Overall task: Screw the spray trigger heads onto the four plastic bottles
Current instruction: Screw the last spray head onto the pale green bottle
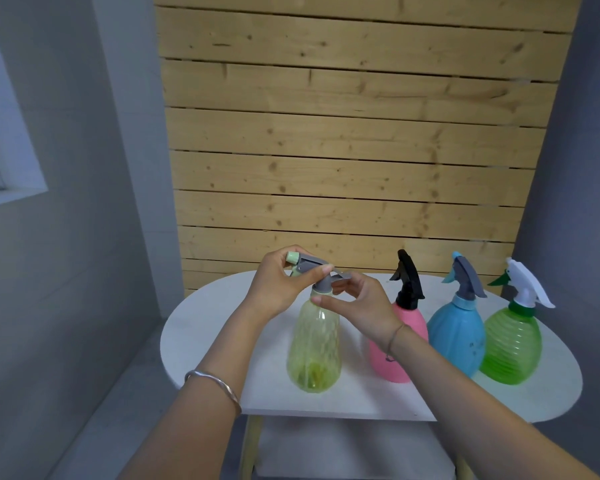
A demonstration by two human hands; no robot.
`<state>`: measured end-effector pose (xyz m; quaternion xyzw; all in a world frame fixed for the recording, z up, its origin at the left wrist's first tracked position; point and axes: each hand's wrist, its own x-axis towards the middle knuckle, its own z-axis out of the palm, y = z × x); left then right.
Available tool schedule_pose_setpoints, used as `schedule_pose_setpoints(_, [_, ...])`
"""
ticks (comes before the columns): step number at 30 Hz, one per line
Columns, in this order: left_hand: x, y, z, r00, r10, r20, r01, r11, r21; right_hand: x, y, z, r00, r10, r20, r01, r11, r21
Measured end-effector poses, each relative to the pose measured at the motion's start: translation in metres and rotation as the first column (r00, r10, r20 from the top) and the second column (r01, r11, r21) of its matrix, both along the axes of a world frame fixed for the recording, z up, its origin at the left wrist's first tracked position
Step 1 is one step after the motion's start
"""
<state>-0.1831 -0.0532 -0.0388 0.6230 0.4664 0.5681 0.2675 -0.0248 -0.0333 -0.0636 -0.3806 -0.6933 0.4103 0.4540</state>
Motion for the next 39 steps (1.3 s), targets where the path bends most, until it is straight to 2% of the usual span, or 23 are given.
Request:
schedule_pose_setpoints(3, [0.000, -0.001, 0.001, 1.000, 0.000, -0.007, 0.000, 1.000, -0.011, 0.009, 0.003, 0.007, 0.980, 0.183, 0.079, -0.176, 0.980, -0.091])
schedule_pose_setpoints(5, [0.001, -0.001, 0.001, 1.000, -0.009, -0.004, 0.009, 1.000, -0.010, 0.013, 0.004, 0.007, 0.968, 0.248, 0.038, -0.238, 0.957, -0.165])
schedule_pose_setpoints(8, [-0.001, -0.001, 0.000, 1.000, -0.003, -0.013, 0.003, 1.000, -0.019, 0.003, 0.001, 0.001, 0.995, 0.097, -0.013, -0.097, 0.993, -0.067])
schedule_pose_setpoints(10, [-0.002, -0.001, -0.001, 1.000, -0.003, -0.013, 0.003, 1.000, -0.025, -0.003, 0.000, 0.000, 0.999, 0.033, 0.005, -0.033, 0.999, -0.002])
schedule_pose_setpoints(11, [-0.002, -0.001, -0.001, 1.000, -0.005, -0.017, 0.005, 1.000, -0.024, -0.003, 0.001, 0.002, 0.998, 0.045, 0.042, -0.045, 0.999, 0.005])
schedule_pose_setpoints(13, [-0.001, -0.002, 0.001, 1.000, -0.011, -0.014, 0.011, 1.000, -0.023, 0.003, 0.002, 0.007, 0.979, 0.173, 0.108, -0.167, 0.984, -0.059])
schedule_pose_setpoints(15, [-0.001, -0.002, 0.002, 1.000, -0.020, 0.001, 0.020, 1.000, -0.024, 0.008, 0.002, 0.009, 0.957, 0.278, 0.081, -0.268, 0.956, -0.121])
schedule_pose_setpoints(17, [-0.001, -0.003, 0.002, 1.000, -0.014, -0.004, 0.014, 1.000, -0.028, 0.005, 0.002, 0.006, 0.980, 0.196, 0.044, -0.192, 0.978, -0.083])
schedule_pose_setpoints(19, [-0.001, -0.003, 0.001, 1.000, -0.003, -0.016, 0.003, 1.000, -0.029, -0.006, 0.001, 0.001, 0.997, 0.033, 0.067, -0.034, 0.999, 0.016])
schedule_pose_setpoints(21, [-0.001, -0.003, 0.000, 1.000, 0.000, -0.014, 0.000, 1.000, -0.028, -0.015, -0.001, 0.000, 0.995, -0.044, 0.086, 0.039, 0.998, 0.055])
schedule_pose_setpoints(24, [-0.002, -0.003, 0.001, 1.000, -0.007, -0.016, 0.006, 1.000, -0.031, -0.003, 0.001, 0.004, 0.988, 0.113, 0.101, -0.107, 0.992, -0.066])
schedule_pose_setpoints(26, [-0.001, -0.003, 0.001, 1.000, -0.009, -0.007, 0.009, 0.999, -0.035, 0.006, 0.001, 0.005, 0.977, 0.208, 0.046, -0.201, 0.971, -0.127])
schedule_pose_setpoints(31, [-0.002, -0.001, -0.001, 1.000, 0.004, -0.005, -0.004, 1.000, -0.030, -0.016, -0.005, -0.002, 0.999, -0.042, 0.017, 0.042, 0.999, 0.006])
schedule_pose_setpoints(33, [-0.002, -0.001, 0.000, 1.000, 0.006, -0.012, -0.006, 0.999, -0.036, -0.013, -0.003, -0.003, 1.000, 0.000, 0.029, 0.001, 1.000, -0.017])
schedule_pose_setpoints(36, [-0.002, -0.002, 0.002, 1.000, -0.004, 0.004, 0.004, 0.999, -0.043, 0.003, 0.001, -0.001, 0.984, 0.176, 0.020, -0.173, 0.977, -0.123])
schedule_pose_setpoints(39, [0.002, -0.005, 0.003, 1.000, 0.009, -0.019, -0.010, 0.999, -0.039, 0.006, 0.004, -0.003, 0.989, 0.150, -0.010, -0.150, 0.983, -0.101])
